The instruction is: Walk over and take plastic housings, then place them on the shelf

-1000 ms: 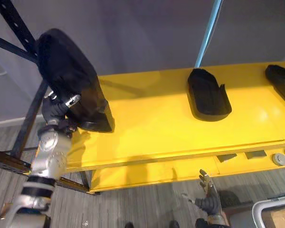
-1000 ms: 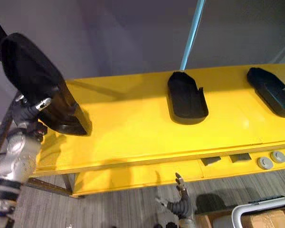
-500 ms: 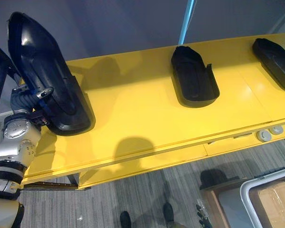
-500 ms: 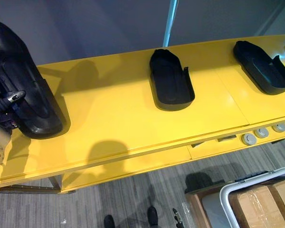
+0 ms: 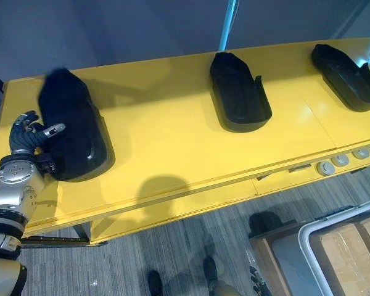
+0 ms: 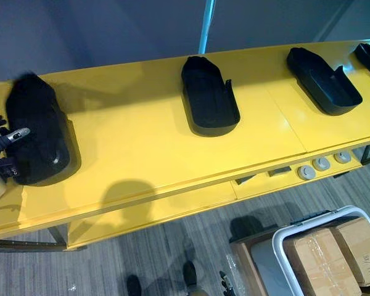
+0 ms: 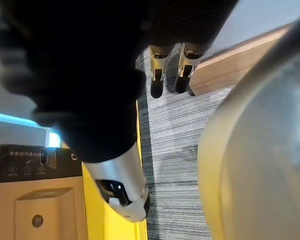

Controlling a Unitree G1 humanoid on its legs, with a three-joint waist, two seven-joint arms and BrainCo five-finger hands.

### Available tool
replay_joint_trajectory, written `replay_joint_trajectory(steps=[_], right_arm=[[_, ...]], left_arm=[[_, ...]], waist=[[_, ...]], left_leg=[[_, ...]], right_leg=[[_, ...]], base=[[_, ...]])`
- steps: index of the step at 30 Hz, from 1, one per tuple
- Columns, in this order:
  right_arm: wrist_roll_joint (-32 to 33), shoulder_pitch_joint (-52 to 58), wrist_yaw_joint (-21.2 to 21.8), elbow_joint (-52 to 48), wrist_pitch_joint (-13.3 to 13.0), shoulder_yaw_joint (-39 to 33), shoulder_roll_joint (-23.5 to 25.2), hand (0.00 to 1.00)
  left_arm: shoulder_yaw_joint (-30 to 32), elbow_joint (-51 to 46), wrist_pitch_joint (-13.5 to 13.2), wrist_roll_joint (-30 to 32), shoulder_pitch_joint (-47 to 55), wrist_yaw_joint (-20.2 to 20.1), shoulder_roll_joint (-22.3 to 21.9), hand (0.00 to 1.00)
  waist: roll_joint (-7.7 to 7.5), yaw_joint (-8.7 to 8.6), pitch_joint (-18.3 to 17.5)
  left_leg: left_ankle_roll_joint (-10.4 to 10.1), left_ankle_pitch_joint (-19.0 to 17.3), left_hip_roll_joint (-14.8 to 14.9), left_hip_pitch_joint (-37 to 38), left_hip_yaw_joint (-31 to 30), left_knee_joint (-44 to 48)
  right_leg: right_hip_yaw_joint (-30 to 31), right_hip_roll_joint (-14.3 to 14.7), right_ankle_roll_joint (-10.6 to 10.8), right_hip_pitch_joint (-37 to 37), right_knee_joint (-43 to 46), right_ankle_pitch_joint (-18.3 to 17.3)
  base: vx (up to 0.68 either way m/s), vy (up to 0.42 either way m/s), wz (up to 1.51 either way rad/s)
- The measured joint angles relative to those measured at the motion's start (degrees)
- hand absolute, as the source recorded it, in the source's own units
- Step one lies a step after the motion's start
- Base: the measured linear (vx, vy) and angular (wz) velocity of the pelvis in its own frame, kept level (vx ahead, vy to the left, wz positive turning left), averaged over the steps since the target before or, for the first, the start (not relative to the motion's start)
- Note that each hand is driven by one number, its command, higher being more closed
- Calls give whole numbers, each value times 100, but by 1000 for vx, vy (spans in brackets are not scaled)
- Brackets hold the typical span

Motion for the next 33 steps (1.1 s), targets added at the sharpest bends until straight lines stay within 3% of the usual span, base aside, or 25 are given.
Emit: replay_joint_trajectory(steps=[14,18,20,22,23,24,25,26,27,28,30,33], right_arm=[[202,-51,78,103,-106,-38,11,0],[208,-138,114,254,-193,-128,32,0],[218,-480,113,672,-197,-622,63,0],[201,-754,61,1221,-193,-1182,-9,0],[192,-761,16,1619,-181,-1353,-117,0],[164,-735,-14,2378,-53,-1554,-227,0],[131,-699,-19,2636,11,-1646,-232,0],[38,-629,-53,2985,97,-1829,-217,0],[-14,-622,-56,3146,117,-1881,-204,0],[-43,-627,-59,3367,133,-1932,-202,0],[-52,-631,-93,3464,132,-1940,-209,0],[-53,-688,-144,3560,124,-1889,-259,0]], left_arm=[[31,-299,-87,421,-983,78,-195,0],[598,-906,-255,1141,-1028,411,-568,0],[1217,-1304,-270,1942,-923,736,-908,0],[2053,-2383,-213,2931,-243,1241,-1574,0],[2300,-3115,-218,3364,288,1476,-1977,100],[2535,-4236,-304,3898,1358,1712,-2722,100],[2544,-4617,-338,4020,1800,1768,-3039,100],[2450,-5237,-394,4270,2614,1767,-3694,100],[2281,-5553,-403,4371,3062,1766,-4028,100],[1703,-6125,-446,4516,4054,1729,-4749,100],[735,-6337,-537,4573,4913,1456,-5282,100],[-105,-6353,-662,4571,5533,1022,-5665,100]], waist=[[-30,13,79],[-39,13,69],[-34,32,57],[94,38,-41],[189,96,-114],[336,163,-208],[390,186,-263],[476,246,-326],[492,278,-336],[492,320,-345],[490,362,-406],[482,423,-515]], left_leg=[[-18,18,22,180,151,-21],[-17,16,23,395,32,-46],[-16,16,22,539,-73,-79],[-16,16,3,602,-223,-103],[-16,16,-4,640,-295,-138],[-19,14,-4,761,-389,-215],[-20,14,-3,769,-432,-234],[-23,12,3,777,-499,-254],[-28,9,6,775,-508,-265],[-48,6,16,820,-535,-298],[-71,10,19,837,-554,-335],[-87,-1,46,831,-523,-322]], right_leg=[[164,54,-3,44,102,-3],[89,46,5,293,100,-42],[-1,32,-5,467,100,-74],[-141,-11,-1,596,85,-125],[-204,-25,5,663,84,-167],[-324,-38,-10,801,86,-250],[-366,-39,-14,827,92,-278],[-436,-43,-9,861,116,-330],[-443,-41,-10,865,147,-361],[-462,-33,-15,884,220,-429],[-463,-30,53,879,296,-517],[-448,-3,115,870,300,-559]], base=[[-12,2,-5],[-23,3,9],[-25,4,24],[1,13,34],[46,17,47],[60,10,40],[85,6,40],[79,-2,25],[77,-11,21],[41,-11,10],[12,-7,11],[-8,0,-1]])
